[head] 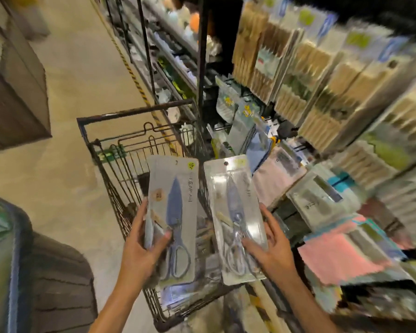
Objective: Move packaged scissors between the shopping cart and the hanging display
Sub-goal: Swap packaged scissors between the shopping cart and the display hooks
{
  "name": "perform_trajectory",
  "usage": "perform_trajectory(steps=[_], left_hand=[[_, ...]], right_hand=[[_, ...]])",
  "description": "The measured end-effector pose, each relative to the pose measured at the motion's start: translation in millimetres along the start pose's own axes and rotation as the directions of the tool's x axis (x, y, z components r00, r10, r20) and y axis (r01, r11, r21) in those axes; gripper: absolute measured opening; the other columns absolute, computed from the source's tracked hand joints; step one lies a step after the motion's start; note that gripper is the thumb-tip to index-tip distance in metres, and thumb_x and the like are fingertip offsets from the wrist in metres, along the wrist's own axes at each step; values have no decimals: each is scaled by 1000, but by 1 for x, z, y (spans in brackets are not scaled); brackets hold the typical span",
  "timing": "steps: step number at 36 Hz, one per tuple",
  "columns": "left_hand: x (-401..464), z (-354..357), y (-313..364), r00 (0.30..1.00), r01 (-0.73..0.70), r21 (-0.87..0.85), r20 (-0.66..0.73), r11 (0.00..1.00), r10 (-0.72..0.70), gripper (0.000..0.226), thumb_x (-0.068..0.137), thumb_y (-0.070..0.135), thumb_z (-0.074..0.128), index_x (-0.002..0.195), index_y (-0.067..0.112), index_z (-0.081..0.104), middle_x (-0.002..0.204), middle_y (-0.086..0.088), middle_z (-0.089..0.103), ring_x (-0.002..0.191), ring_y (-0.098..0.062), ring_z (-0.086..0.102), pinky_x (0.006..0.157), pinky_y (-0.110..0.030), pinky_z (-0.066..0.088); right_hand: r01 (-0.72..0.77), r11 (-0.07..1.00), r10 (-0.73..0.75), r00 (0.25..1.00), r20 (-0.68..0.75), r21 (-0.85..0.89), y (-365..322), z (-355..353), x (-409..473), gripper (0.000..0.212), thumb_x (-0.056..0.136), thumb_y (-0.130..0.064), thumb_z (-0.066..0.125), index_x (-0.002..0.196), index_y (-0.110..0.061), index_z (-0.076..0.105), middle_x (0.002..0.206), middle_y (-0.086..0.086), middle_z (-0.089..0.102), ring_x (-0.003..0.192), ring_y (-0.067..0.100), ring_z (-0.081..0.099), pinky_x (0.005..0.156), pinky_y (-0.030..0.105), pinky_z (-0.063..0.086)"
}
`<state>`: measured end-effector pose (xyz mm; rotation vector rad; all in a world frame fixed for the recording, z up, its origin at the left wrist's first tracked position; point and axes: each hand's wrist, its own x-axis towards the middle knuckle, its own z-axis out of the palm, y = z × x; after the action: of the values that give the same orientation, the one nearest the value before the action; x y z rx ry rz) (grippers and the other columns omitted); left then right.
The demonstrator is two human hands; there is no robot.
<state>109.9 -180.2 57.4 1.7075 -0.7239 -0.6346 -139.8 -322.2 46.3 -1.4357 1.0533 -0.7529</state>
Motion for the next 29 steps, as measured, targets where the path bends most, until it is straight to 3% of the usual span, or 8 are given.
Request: perform_trajectory(steps=[4,9,13,15,18,22,26,29], left_hand=[[-7,7,-4,992,27,-16,125,1000,-25,85,85,23,77,149,54,31,152,14,45,136,-10,47,110,-48,45],[-21,26,5,962,-21,-23,270,1000,27,85,82,30,78,145,61,30,153,17,42,139,-14,45,111,-53,43],[-32,51,18,926,7,-82,376,997,25,86,79,39,83,142,64,32,150,15,48,134,-17,51,107,-56,46],[-40,65,27,903,-4,-104,427,995,48,87,73,49,83,142,64,32,150,14,48,134,-17,52,106,-55,46],[-59,90,42,867,-37,-148,487,988,105,85,79,30,82,144,59,36,148,16,51,132,-13,53,107,-53,47],[-97,124,63,795,-114,-167,576,979,190,84,79,25,83,145,54,38,146,23,50,133,-10,51,109,-50,45],[-143,153,78,724,-141,-199,648,970,238,82,79,26,83,134,67,40,151,14,48,140,-17,46,111,-50,43],[-185,177,89,629,-152,-229,728,961,273,82,79,29,85,140,60,40,149,8,52,138,-27,49,107,-59,44]], right_hand=[[-35,999,35,990,-140,-1,-2,-12,-39,81,82,3,79,144,-37,45,108,-36,68,98,-8,67,73,9,53],[-59,998,52,962,-266,-18,-3,-33,-86,81,80,-1,81,139,-43,46,113,-36,66,104,-4,67,82,19,58],[-45,998,55,927,-371,36,-7,-52,-129,74,83,2,77,138,-38,49,115,-39,64,106,-14,62,82,9,52],[-47,997,66,901,-428,55,-3,-63,-149,74,83,-1,78,137,-43,51,120,-31,66,111,-4,65,84,16,54],[-49,996,82,849,-521,76,0,-82,-181,76,82,-5,81,138,-47,50,125,-18,69,112,7,68,86,28,59],[-29,997,66,759,-647,67,3,-110,-236,77,80,-8,82,139,-44,48,115,-28,69,106,1,68,77,18,57],[5,1000,16,690,-723,26,6,-135,-294,76,81,-8,81,140,-42,47,122,-33,64,114,-1,64,85,18,56],[32,999,-8,628,-778,15,10,-156,-349,75,83,-9,80,141,-40,47,134,-30,58,124,-1,58,91,18,54]])
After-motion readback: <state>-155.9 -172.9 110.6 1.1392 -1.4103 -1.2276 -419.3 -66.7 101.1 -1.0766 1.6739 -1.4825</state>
